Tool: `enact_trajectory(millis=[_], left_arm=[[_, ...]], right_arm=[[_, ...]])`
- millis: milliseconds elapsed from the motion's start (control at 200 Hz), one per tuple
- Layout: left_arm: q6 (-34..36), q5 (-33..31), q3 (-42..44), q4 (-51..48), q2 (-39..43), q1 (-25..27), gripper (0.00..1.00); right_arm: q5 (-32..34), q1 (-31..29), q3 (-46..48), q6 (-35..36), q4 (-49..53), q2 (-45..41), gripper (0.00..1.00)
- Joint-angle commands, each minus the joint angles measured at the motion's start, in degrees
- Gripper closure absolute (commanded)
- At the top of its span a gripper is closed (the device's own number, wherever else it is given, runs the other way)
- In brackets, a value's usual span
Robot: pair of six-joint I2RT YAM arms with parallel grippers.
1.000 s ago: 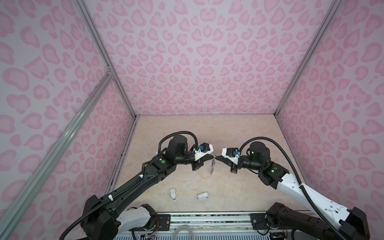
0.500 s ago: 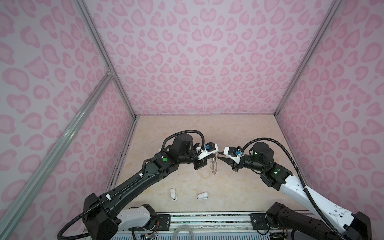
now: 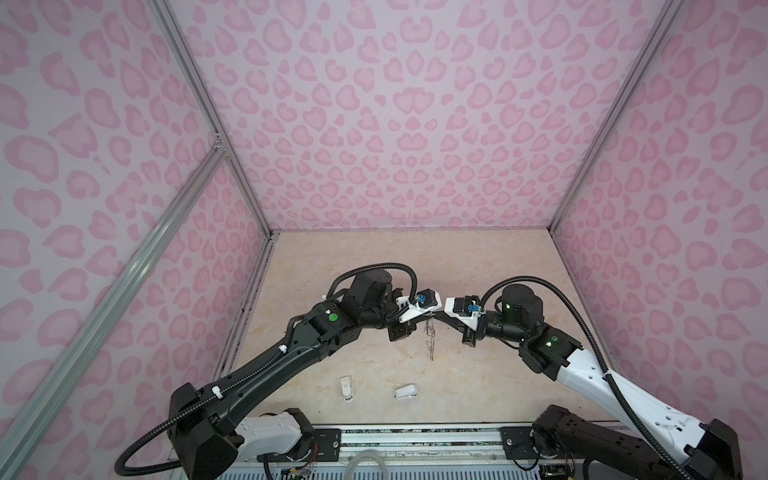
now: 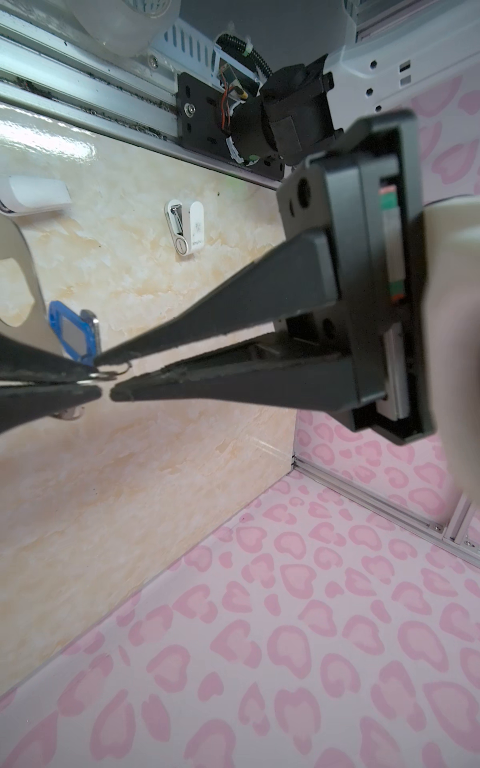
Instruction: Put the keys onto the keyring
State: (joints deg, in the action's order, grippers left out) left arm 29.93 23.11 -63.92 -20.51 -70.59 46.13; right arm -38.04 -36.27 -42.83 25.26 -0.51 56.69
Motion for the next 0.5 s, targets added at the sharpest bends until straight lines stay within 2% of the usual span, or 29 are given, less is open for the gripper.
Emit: enact_trajectory(millis=[0, 185, 495], left_arm=[[-0.9, -0.2, 1.8, 3.3, 1.4, -0.6, 0.72], [-5.5, 5.1, 6.0, 9.1, 3.5, -2.9, 0.71], [-7.8, 7.9, 8.4, 13.3, 3.4, -3.2, 0.75]], right_arm=[[-1.1, 0.1, 0.9, -0.6, -3.1, -0.8, 1.00], [-2.3, 0.2, 3.4, -3.5, -9.5, -1.7, 1.00], [-2.7, 0.2, 4.1, -4.6, -11.8, -2.5, 1.00]])
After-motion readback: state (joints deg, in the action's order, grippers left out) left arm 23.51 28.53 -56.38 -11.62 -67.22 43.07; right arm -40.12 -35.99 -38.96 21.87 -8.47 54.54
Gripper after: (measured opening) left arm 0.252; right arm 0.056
